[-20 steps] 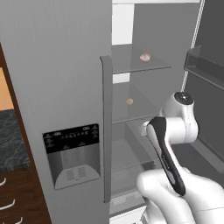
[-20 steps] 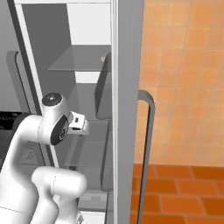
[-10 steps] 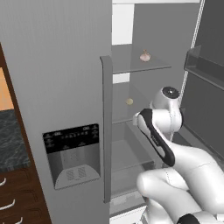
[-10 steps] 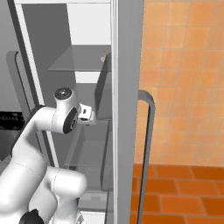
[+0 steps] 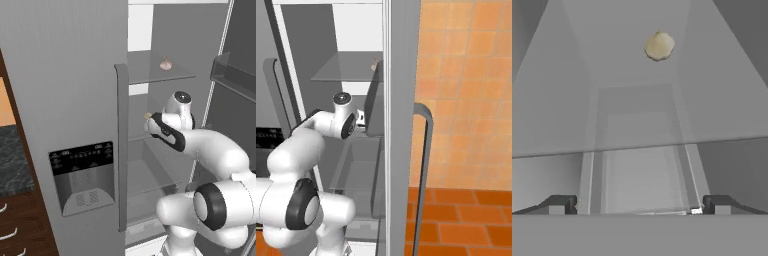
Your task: Place one garlic and one steak in each tupperware on the nearby counter, to pack two identical lunches.
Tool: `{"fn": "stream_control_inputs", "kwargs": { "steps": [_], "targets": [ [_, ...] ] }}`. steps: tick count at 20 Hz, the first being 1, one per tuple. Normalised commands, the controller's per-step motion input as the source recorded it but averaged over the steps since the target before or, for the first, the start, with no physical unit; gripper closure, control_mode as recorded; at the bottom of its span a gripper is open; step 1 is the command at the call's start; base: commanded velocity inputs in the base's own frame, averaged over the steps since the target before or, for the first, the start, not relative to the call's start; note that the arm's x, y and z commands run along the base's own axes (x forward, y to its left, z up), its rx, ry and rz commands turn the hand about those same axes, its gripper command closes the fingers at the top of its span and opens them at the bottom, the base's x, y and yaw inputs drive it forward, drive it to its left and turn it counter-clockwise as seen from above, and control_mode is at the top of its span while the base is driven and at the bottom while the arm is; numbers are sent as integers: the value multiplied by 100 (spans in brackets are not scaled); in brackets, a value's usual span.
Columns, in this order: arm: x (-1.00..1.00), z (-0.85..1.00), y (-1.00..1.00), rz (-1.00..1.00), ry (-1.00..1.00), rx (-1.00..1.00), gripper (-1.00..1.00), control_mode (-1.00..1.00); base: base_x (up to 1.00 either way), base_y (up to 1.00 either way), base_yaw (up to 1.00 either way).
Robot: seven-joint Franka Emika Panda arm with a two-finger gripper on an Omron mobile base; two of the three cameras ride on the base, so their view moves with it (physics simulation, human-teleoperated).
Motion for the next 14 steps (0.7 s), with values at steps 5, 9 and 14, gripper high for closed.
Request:
{"fn": "stream_control_inputs", "kwargs": {
  "steps": [5, 9, 14],
  "targets": [
    [84, -16, -4, 0, 0, 0, -100, -100, 0, 0, 0],
    [79, -19, -3, 0, 0, 0, -100, -100, 0, 0, 0],
    [74, -23, -12, 0, 0, 0, -100, -100, 0, 0, 0]
  ]
}}
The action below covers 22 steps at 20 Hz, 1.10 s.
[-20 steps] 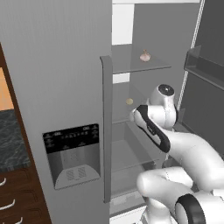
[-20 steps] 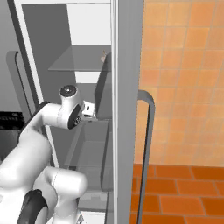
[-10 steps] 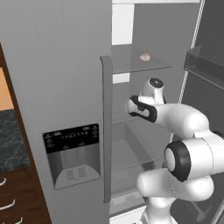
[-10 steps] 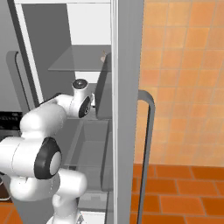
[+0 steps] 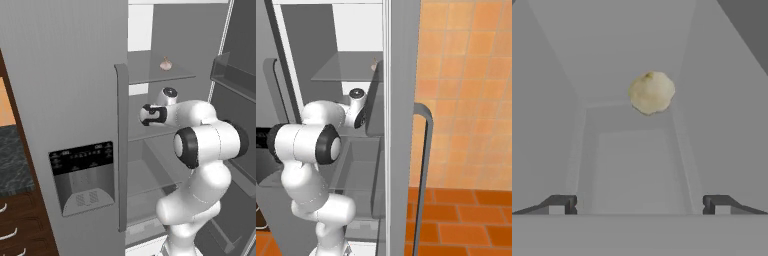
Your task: Place one garlic and one steak in each tupperware on the nearby counter, to pack two identical lunches.
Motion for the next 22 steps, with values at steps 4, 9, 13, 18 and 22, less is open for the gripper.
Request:
{"fn": "stream_control_inputs", "kwargs": {
  "steps": [4, 9, 13, 18, 22],
  "targets": [
    [72, -24, -16, 0, 0, 0, -100, -100, 0, 0, 0],
    [66, -12, -1, 0, 0, 0, -100, -100, 0, 0, 0],
    [61, -14, 0, 0, 0, 0, -100, -100, 0, 0, 0],
    [39, -31, 0, 0, 0, 0, -100, -100, 0, 0, 0],
    [3, -56, 0, -3, 5, 0, 100, -100, 0, 0, 0]
  ]
}}
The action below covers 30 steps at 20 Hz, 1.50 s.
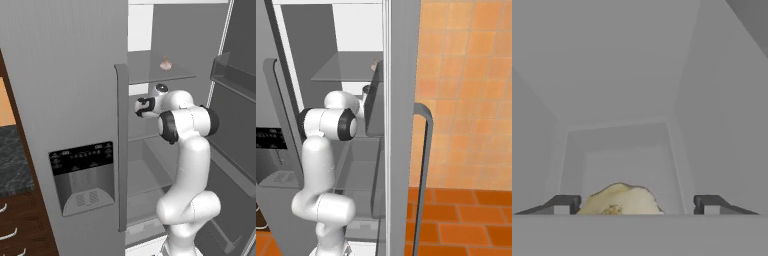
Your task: Place one garlic and one steak in each tupperware on the nearby counter, to pack two identical lunches.
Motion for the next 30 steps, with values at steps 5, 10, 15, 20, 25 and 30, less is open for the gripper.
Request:
{"fn": "stream_control_inputs", "kwargs": {
  "steps": [5, 10, 15, 20, 25, 30],
  "targets": [
    [-36, -75, 18, -3, 1, 0, 100, -100, 0, 0, 0],
    [-77, -16, 28, 0, -2, 0, 100, -100, 0, 0, 0],
    [-100, -2, 2, -1, -4, 0, 100, -100, 0, 0, 0],
    [-100, 2, 0, -2, -12, 0, 100, -100, 0, 0, 0],
    [-100, 25, 1, -1, -1, 0, 100, -100, 0, 0, 0],
    [-97, 60, 17, 1, 0, 0, 100, -100, 0, 0, 0]
  ]
}}
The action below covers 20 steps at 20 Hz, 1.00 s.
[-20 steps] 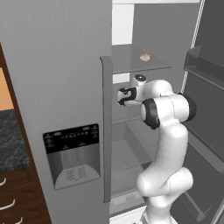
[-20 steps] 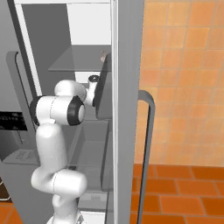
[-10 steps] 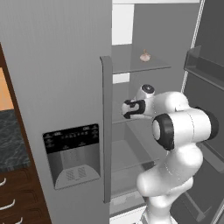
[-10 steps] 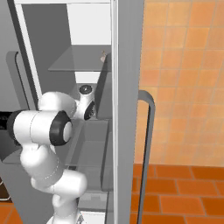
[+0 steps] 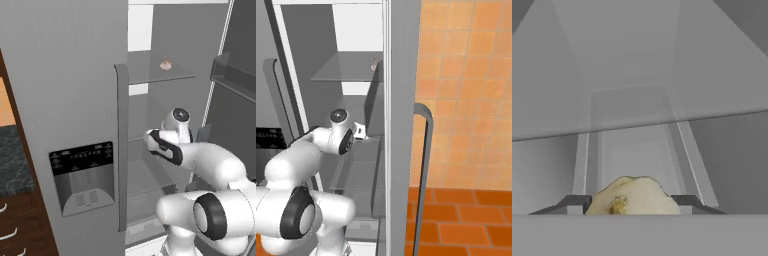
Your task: Place one garlic and one steak in each tupperware on the nearby counter, to pack two identical lunches.
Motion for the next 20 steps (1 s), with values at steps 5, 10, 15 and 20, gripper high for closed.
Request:
{"fn": "stream_control_inputs", "kwargs": {
  "steps": [5, 10, 15, 20],
  "targets": [
    [-78, 82, 18, 0, 0, -3, 100, -100, 0, 0, 0],
    [-92, 62, 0, 0, 0, 0, 100, -100, 0, 0, 0],
    [-96, 24, 0, 0, 0, 0, 100, -100, 0, 0, 0],
    [-40, 0, 0, 0, 0, 0, 100, 100, -60, 0, 0]
  ]
}}
